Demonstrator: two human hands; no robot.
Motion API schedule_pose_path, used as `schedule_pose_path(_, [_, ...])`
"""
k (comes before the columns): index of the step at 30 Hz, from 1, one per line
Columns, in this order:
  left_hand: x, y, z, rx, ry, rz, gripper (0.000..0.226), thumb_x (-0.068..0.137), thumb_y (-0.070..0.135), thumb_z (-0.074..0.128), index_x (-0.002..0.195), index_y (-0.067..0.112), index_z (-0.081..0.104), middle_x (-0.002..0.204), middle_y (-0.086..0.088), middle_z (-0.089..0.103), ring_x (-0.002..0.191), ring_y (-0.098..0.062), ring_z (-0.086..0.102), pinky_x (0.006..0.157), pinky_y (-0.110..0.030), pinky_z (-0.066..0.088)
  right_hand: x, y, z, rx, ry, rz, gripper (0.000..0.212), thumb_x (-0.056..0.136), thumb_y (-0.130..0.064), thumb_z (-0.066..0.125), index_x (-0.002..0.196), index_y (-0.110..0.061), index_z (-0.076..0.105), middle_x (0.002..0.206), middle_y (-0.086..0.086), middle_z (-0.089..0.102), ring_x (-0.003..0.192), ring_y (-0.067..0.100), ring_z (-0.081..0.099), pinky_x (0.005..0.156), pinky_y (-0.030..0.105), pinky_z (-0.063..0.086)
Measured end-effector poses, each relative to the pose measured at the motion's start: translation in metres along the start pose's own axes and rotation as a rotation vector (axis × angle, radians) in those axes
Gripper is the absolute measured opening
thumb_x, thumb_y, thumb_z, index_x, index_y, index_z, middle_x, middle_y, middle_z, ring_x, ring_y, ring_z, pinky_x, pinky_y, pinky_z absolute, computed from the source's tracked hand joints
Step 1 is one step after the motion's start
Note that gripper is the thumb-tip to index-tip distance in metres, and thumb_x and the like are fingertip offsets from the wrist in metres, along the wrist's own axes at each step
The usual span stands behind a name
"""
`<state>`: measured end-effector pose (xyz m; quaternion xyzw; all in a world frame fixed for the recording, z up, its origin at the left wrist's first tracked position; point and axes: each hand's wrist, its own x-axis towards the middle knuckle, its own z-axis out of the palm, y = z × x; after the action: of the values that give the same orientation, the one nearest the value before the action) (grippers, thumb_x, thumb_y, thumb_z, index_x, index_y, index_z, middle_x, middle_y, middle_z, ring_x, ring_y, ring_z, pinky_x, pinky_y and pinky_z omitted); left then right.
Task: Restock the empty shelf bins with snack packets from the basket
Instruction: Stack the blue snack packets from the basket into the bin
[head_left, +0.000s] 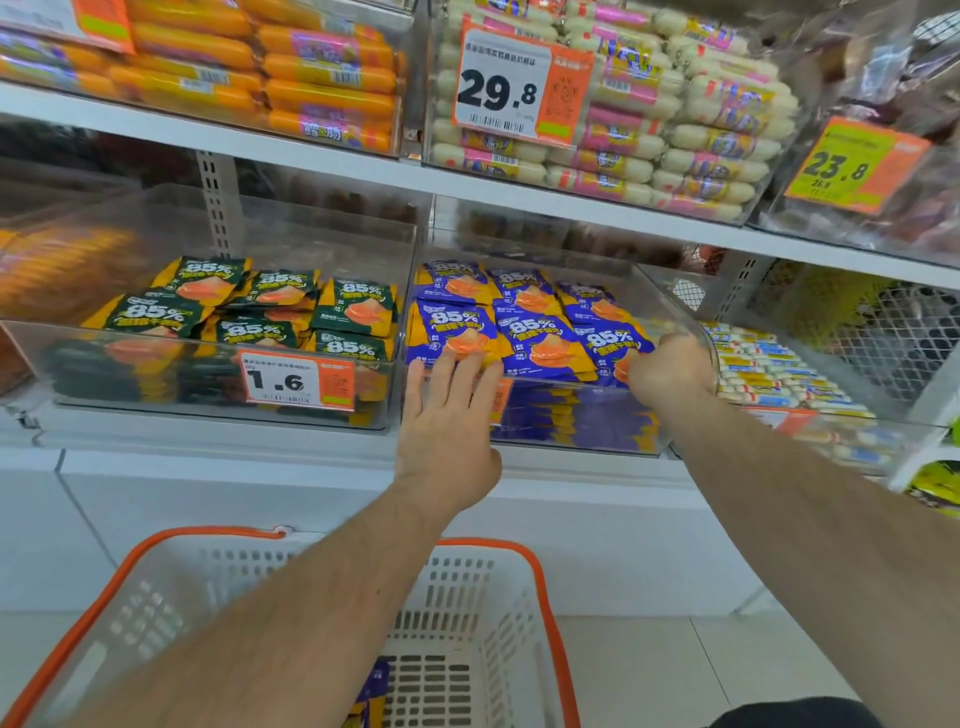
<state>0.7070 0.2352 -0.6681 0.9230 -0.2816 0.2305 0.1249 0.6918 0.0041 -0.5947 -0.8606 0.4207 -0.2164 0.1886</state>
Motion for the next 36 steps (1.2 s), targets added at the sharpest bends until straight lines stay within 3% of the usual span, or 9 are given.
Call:
schedule_pose_path(6, [-0.001, -0.001, -0.004, -0.002, -0.043, 0.007, 0.091, 0.084, 0.036, 0.059, 0.155, 0.024, 0.003, 0.161, 0.001, 0.008, 0.149, -0.026, -0.002, 0.116, -0.048, -0.014, -0.012, 0.001, -0.001, -0.064, 0.131, -0.043, 0.037, 0.088, -0.035, 0.064, 0.117, -0.011, 0.061, 0.124, 0.019, 0.053, 0.111, 0.036, 0.052, 0.086, 0.041, 0.046])
schedule_pose_path(10, [0.002, 0.0, -0.008, -0.061, -0.08, 0.0, 0.089, 0.088, 0.036, 0.056, 0.155, 0.021, 0.0, 0.164, 0.0, -0.003, 0.149, -0.025, -0.011, 0.116, -0.046, -0.014, -0.051, -0.012, 0.008, 0.127, 0.346, -0.397, 0.043, 0.074, 0.0, 0.059, 0.115, -0.009, 0.066, 0.119, 0.018, 0.052, 0.113, 0.037, 0.048, 0.092, 0.043, 0.04])
schedule_pose_path(15, [-0.028, -0.012, 0.0, -0.266, 0.239, 0.096, 0.074, 0.062, 0.021, 0.063, 0.134, 0.011, 0.05, 0.146, -0.008, 0.046, 0.135, -0.029, 0.035, 0.114, -0.041, 0.017, -0.118, -0.04, 0.052, 0.453, 0.419, -0.715, 0.036, 0.067, -0.008, 0.041, 0.09, -0.006, 0.069, 0.095, 0.016, 0.058, 0.09, 0.037, 0.057, 0.077, 0.04, 0.043])
schedule_pose_path(18, [-0.062, -0.036, 0.014, -0.362, 0.197, -0.014, 0.058, 0.064, 0.021, 0.064, 0.121, 0.013, 0.059, 0.128, -0.005, 0.057, 0.117, -0.027, 0.048, 0.096, -0.04, 0.035, -0.168, -0.048, 0.092, 0.593, 0.264, -0.687, 0.031, 0.07, -0.012, 0.042, 0.087, -0.007, 0.067, 0.093, 0.012, 0.057, 0.087, 0.033, 0.058, 0.075, 0.038, 0.045])
schedule_pose_path(22, [-0.115, -0.081, 0.044, -0.438, -0.281, -0.27, 0.05, 0.083, 0.016, 0.061, 0.132, 0.017, 0.052, 0.127, -0.001, 0.059, 0.114, -0.024, 0.054, 0.095, -0.039, 0.044, -0.224, -0.022, 0.164, 0.483, -0.148, -0.485, 0.027, 0.074, 0.005, 0.052, 0.094, -0.006, 0.067, 0.097, 0.009, 0.06, 0.093, 0.028, 0.058, 0.082, 0.035, 0.048])
schedule_pose_path(25, [-0.148, -0.11, 0.064, -0.512, -0.507, -0.474, 0.043, 0.089, 0.015, 0.055, 0.132, 0.021, 0.052, 0.119, 0.005, 0.062, 0.098, -0.016, 0.06, 0.085, -0.035, 0.053, -0.255, 0.011, 0.214, 0.262, -0.528, -0.217, 0.025, 0.085, 0.0, 0.053, 0.104, -0.009, 0.067, 0.104, 0.007, 0.064, 0.099, 0.026, 0.059, 0.08, 0.027, 0.044])
schedule_pose_path(29, [-0.173, -0.129, 0.09, -0.53, -0.602, -0.581, 0.036, 0.095, 0.016, 0.051, 0.13, 0.019, 0.053, 0.119, 0.002, 0.063, 0.092, -0.013, 0.056, 0.08, -0.03, 0.05, -0.29, 0.056, 0.272, 0.066, -0.958, 0.052, 0.018, 0.089, -0.008, 0.05, 0.098, -0.012, 0.065, 0.084, 0.005, 0.059, 0.076, 0.023, 0.055, 0.064, 0.036, 0.047])
schedule_pose_path(34, [-0.195, -0.136, 0.113, -0.53, -0.74, -0.659, 0.032, 0.096, 0.019, 0.049, 0.128, 0.021, 0.053, 0.113, 0.002, 0.062, 0.094, -0.019, 0.06, 0.081, -0.039, 0.054, -0.324, 0.096, 0.304, -0.106, -1.23, 0.11, 0.024, 0.092, -0.01, 0.049, 0.07, -0.019, 0.045, 0.075, 0.001, 0.049, 0.065, 0.015, 0.044, 0.062, 0.027, 0.042])
schedule_pose_path(36, [-0.2, -0.138, 0.119, -0.529, -0.767, -0.681, 0.03, 0.095, 0.021, 0.05, 0.125, 0.024, 0.054, 0.11, 0.005, 0.062, 0.094, -0.017, 0.06, 0.083, -0.041, 0.054, -0.333, 0.105, 0.314, -0.178, -1.273, 0.101, 0.014, 0.089, -0.006, 0.049, 0.077, -0.012, 0.049, 0.072, 0.003, 0.051, 0.062, 0.017, 0.044, 0.058, 0.029, 0.036])
